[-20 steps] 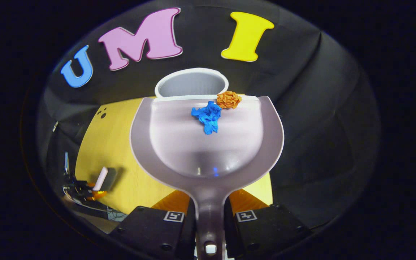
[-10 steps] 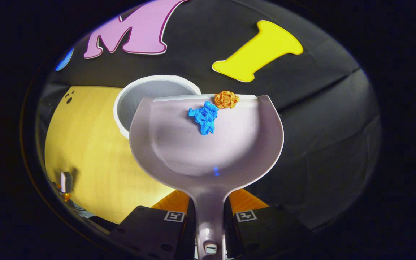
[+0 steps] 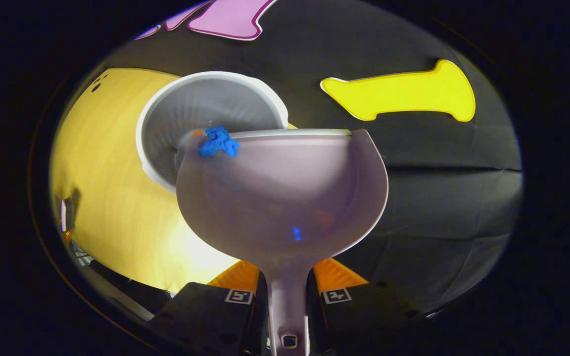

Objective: Pick up the small broom and dustpan from the desktop, sweep the trash into the dustpan with the broom, and then empty the trash into the garbage bin.

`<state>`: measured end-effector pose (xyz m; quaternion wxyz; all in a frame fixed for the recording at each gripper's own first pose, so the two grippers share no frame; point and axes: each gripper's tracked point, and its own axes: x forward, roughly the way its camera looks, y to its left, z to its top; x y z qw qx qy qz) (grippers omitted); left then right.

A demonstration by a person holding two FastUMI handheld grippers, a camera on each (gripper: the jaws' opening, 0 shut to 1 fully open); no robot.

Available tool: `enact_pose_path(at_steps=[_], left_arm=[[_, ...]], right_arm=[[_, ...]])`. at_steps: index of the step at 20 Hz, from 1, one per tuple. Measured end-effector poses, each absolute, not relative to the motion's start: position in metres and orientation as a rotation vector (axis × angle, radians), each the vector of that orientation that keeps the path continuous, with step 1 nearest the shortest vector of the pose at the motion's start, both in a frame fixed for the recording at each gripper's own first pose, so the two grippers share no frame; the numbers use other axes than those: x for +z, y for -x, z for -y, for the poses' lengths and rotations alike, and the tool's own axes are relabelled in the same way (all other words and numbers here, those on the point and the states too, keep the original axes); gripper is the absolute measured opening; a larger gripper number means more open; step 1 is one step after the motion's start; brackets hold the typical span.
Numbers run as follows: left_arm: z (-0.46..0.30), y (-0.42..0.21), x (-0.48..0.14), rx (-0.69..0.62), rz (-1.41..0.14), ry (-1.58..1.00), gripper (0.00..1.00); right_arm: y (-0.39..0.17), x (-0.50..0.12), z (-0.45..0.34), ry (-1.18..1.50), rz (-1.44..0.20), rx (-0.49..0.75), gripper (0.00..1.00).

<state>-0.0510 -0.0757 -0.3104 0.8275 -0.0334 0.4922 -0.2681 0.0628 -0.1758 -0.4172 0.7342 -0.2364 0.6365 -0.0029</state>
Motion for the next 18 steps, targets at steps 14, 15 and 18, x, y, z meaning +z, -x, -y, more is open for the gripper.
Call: enact_pose_path(at_steps=[14, 15, 18], left_arm=[[0.072, 0.039, -0.296, -0.528, -1.021, 0.019, 0.27], [0.071, 0.037, -0.294, -0.519, -1.016, 0.016, 0.27], [0.065, 0.03, -0.288, -0.493, -1.007, 0.018, 0.27]], right_arm=[[-0.047, -0.405, 0.114, 0.133, -1.156, 0.085, 0.36], [-0.038, -0.402, 0.104, 0.114, -1.133, 0.098, 0.33], [-0.01, -0.4, 0.066, 0.063, -1.083, 0.162, 0.36]])
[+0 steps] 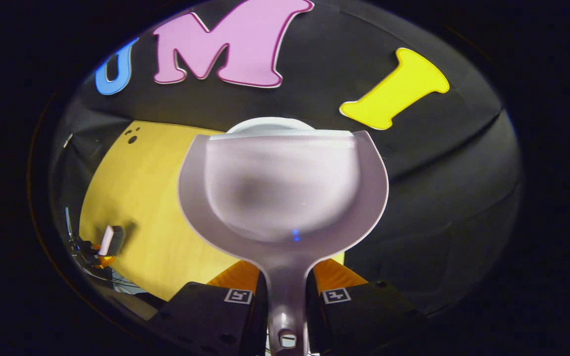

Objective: Pick up the small broom and dustpan from the desktop, sweep the trash into the dustpan with the broom, and then empty the trash into the garbage bin.

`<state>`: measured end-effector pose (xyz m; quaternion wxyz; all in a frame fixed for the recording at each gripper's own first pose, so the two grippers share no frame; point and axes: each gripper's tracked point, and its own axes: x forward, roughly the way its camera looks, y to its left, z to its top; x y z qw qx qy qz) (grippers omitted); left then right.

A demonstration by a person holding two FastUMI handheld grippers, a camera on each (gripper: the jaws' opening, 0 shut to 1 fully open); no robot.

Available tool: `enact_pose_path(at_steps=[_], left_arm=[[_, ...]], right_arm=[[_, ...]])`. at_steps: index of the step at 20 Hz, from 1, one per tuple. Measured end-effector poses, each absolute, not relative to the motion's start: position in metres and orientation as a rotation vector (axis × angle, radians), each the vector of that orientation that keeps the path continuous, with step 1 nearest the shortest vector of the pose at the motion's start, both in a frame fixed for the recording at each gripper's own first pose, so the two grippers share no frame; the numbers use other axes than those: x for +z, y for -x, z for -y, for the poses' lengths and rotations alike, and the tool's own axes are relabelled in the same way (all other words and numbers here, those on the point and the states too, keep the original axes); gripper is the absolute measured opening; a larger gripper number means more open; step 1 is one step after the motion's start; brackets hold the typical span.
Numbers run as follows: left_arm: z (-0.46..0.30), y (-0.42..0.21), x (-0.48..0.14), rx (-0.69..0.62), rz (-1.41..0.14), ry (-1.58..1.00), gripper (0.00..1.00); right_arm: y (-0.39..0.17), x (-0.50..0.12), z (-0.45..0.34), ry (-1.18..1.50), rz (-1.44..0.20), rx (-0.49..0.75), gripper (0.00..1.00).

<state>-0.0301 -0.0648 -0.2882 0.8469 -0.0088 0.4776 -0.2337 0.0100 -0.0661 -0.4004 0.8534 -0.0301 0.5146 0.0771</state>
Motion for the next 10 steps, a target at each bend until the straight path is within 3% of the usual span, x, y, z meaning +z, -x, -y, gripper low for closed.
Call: enact_pose_path(at_steps=[6, 7, 10], left_arm=[[0.055, 0.013, -0.284, -0.442, -0.995, -0.029, 0.27], [0.053, 0.008, -0.285, -0.433, -0.993, -0.031, 0.27], [0.048, -0.007, -0.294, -0.41, -0.996, -0.045, 0.27]], right_arm=[[0.072, -0.43, -0.025, 0.041, -1.084, 0.319, 0.36], [0.081, -0.441, -0.036, 0.047, -1.092, 0.335, 0.33], [0.118, -0.484, -0.084, 0.042, -1.146, 0.377, 0.36]])
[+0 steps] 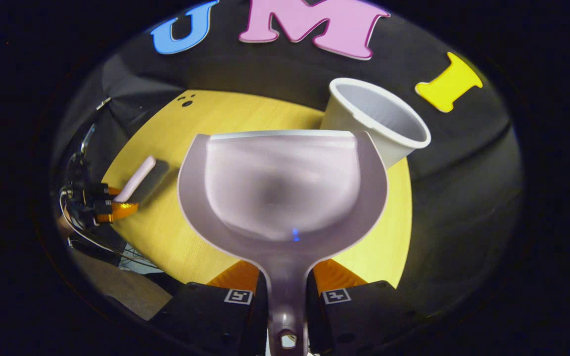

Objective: Pick up the small broom and dustpan from the desktop, sweep the trash into the dustpan with the broom, and then empty the trash into the garbage bin.

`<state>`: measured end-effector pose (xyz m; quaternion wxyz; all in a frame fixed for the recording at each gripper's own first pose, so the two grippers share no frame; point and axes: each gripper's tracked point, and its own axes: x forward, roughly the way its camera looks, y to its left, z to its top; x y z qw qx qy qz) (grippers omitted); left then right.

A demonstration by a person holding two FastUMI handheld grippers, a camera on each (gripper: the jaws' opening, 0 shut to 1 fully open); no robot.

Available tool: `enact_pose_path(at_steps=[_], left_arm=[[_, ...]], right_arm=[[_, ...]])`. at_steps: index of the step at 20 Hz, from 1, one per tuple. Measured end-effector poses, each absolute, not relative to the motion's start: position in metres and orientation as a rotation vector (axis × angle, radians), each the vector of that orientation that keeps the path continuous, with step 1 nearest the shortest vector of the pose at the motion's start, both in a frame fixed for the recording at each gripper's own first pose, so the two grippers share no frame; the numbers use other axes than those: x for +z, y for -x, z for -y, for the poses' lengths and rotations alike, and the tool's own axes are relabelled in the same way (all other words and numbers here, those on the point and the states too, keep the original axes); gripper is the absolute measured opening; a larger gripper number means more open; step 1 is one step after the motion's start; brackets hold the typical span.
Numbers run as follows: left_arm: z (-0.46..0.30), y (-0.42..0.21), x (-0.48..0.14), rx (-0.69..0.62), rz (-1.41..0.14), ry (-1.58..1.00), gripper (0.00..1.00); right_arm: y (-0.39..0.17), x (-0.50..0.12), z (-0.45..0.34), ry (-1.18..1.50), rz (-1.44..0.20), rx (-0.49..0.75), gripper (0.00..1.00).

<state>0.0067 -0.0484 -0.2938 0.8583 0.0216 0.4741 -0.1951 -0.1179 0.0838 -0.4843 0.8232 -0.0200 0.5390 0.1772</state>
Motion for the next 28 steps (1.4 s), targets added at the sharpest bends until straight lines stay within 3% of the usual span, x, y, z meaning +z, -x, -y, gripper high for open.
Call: enact_pose_path(at_steps=[2, 5, 9, 13, 15, 16, 17, 22, 28], left_arm=[[0.049, -0.012, -0.301, -0.404, -1.0, -0.05, 0.27], [0.049, -0.027, -0.319, -0.408, -1.004, -0.102, 0.27], [0.054, -0.036, -0.342, -0.398, -1.034, -0.127, 0.28], [0.057, -0.046, -0.347, -0.388, -1.024, -0.135, 0.35], [0.056, -0.046, -0.348, -0.389, -1.019, -0.147, 0.34], [0.055, -0.047, -0.35, -0.382, -1.024, -0.157, 0.34], [0.054, -0.048, -0.351, -0.377, -1.028, -0.16, 0.36], [0.048, -0.038, -0.34, -0.344, -1.017, -0.158, 0.35], [0.034, -0.023, -0.292, -0.291, -0.903, -0.159, 0.36]], right_arm=[[0.146, -0.526, -0.102, 0.04, -1.202, 0.411, 0.33], [0.166, -0.573, -0.127, 0.02, -1.249, 0.422, 0.36], [0.167, -0.608, -0.143, -0.01, -1.27, 0.421, 0.36], [0.168, -0.622, -0.143, -0.058, -1.288, 0.411, 0.36], [0.167, -0.625, -0.143, -0.061, -1.275, 0.414, 0.38], [0.166, -0.626, -0.144, -0.066, -1.272, 0.415, 0.44], [0.168, -0.624, -0.144, -0.074, -1.274, 0.416, 0.41], [0.171, -0.605, -0.143, -0.114, -1.246, 0.424, 0.42], [0.172, -0.544, -0.122, -0.171, -1.12, 0.412, 0.42]])
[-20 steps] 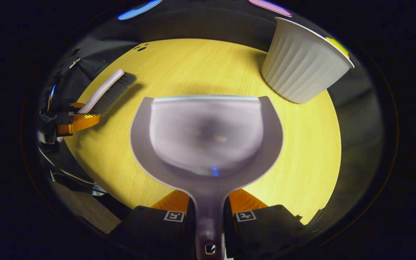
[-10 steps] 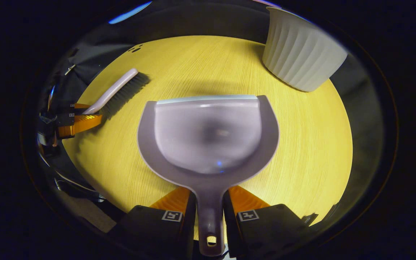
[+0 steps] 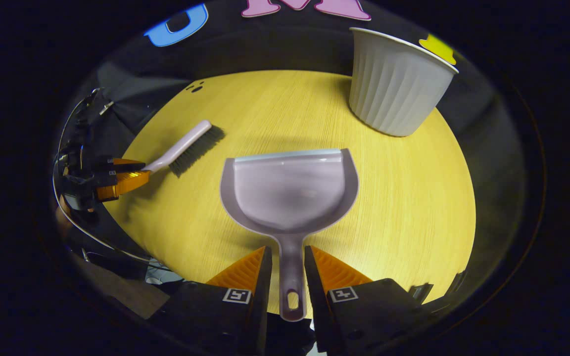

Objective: Pick up the small broom and dustpan from the desktop, sweep the trash into the dustpan with the broom, and then empty the trash into the garbage bin.

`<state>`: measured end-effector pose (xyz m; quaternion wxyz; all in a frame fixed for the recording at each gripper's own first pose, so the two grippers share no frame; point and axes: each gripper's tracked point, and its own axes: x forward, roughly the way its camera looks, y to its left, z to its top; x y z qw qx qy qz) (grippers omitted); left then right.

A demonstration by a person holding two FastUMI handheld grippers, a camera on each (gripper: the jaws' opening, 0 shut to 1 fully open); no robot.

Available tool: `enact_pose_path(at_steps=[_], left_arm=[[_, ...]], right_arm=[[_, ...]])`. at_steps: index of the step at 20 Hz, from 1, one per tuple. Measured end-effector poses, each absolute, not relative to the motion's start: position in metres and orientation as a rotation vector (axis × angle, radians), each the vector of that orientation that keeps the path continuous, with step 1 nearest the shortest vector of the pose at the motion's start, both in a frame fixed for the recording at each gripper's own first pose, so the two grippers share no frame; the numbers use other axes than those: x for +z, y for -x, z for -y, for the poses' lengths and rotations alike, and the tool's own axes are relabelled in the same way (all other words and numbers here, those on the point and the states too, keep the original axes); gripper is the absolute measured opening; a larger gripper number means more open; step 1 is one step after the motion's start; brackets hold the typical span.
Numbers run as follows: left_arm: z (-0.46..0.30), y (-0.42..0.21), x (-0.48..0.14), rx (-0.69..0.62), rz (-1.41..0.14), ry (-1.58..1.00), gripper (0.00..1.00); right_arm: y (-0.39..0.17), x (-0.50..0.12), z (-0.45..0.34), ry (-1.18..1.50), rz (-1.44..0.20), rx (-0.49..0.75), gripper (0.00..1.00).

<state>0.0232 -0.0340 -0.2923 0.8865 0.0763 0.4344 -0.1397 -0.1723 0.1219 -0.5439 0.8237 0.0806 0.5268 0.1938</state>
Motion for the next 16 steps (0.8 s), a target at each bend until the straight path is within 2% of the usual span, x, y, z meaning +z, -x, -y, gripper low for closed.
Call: enact_pose_path(at_steps=[1, 3, 4, 5, 8, 9, 10, 13, 16], left_arm=[[0.034, -0.024, -0.28, -0.284, -0.876, -0.149, 0.35], [0.037, -0.027, -0.249, -0.269, -0.807, -0.114, 0.33], [0.041, -0.031, -0.229, -0.265, -0.753, -0.084, 0.33], [0.042, -0.037, -0.204, -0.262, -0.694, -0.057, 0.35], [0.06, -0.055, -0.109, -0.303, -0.434, 0.04, 0.35], [0.06, -0.056, -0.089, -0.294, -0.392, 0.043, 0.35], [0.058, -0.055, -0.074, -0.282, -0.359, 0.043, 0.35], [0.05, -0.037, -0.048, -0.258, -0.287, 0.048, 0.35], [0.047, -0.031, -0.045, -0.25, -0.272, 0.052, 0.35]], right_arm=[[0.169, -0.533, -0.118, -0.184, -1.09, 0.402, 0.42], [0.158, -0.503, -0.114, -0.21, -0.987, 0.385, 0.35], [0.15, -0.488, -0.111, -0.218, -0.926, 0.376, 0.42], [0.138, -0.462, -0.107, -0.218, -0.832, 0.371, 0.34], [0.113, -0.385, -0.106, -0.213, -0.625, 0.393, 0.36], [0.107, -0.365, -0.107, -0.226, -0.575, 0.394, 0.36], [0.102, -0.345, -0.107, -0.239, -0.525, 0.388, 0.31], [0.094, -0.284, -0.109, -0.252, -0.34, 0.377, 0.36], [0.097, -0.272, -0.113, -0.225, -0.303, 0.387, 0.36]])
